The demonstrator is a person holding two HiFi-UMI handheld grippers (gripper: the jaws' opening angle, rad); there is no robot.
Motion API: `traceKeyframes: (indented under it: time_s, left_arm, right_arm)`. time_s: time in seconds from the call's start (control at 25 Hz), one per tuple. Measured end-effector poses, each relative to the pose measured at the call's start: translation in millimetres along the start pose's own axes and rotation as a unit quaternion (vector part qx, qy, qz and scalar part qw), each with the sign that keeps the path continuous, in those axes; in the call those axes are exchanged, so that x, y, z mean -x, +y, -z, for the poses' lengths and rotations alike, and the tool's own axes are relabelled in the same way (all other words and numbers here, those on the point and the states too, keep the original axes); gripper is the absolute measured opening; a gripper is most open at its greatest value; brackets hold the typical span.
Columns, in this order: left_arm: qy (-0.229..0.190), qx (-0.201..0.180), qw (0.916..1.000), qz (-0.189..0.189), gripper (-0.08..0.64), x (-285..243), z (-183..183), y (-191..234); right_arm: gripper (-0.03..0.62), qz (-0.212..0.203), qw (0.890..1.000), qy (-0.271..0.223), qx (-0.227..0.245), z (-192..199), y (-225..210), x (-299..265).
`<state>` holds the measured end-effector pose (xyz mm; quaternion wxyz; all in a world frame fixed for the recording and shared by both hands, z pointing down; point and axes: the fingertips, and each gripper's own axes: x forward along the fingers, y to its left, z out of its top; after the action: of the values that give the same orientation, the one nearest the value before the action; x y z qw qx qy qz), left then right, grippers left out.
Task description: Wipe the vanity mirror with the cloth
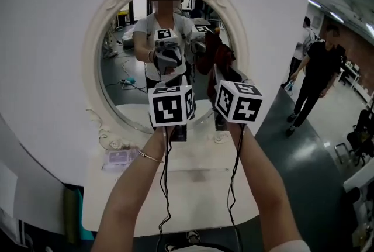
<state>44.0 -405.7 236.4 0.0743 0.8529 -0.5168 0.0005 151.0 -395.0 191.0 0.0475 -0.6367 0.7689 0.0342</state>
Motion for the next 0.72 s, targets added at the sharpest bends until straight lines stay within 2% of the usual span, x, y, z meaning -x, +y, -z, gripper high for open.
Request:
traceKeyframes:
  time_s: [0.12,0.28,0.48,0.72]
  left_arm:
    - [0.015,-0.008,0.9995,0.025,0.003,-20.3,14.1,-36.3]
    - [0.031,-0.014,0.9991,0.024,0.003,-35.4,32.2,-48.1]
    - [0.035,-0.015,0.9993,0.007,0.003,-37.4,40.8,-32.3]
    - [0.033,-0.006,0.999,-0.029,0.003,-19.0,41.8,10.9]
  right_arm:
    - [0.061,0.024,1.0,0.015,-0.004,19.8,-34.4,12.2]
    - [0.063,0.026,0.999,0.029,-0.015,41.9,-51.6,9.0]
    - [0.061,0.017,0.999,0.029,-0.031,52.9,-49.9,-4.8]
    - [0.062,0.006,0.999,0.025,-0.036,59.7,-19.5,-14.8]
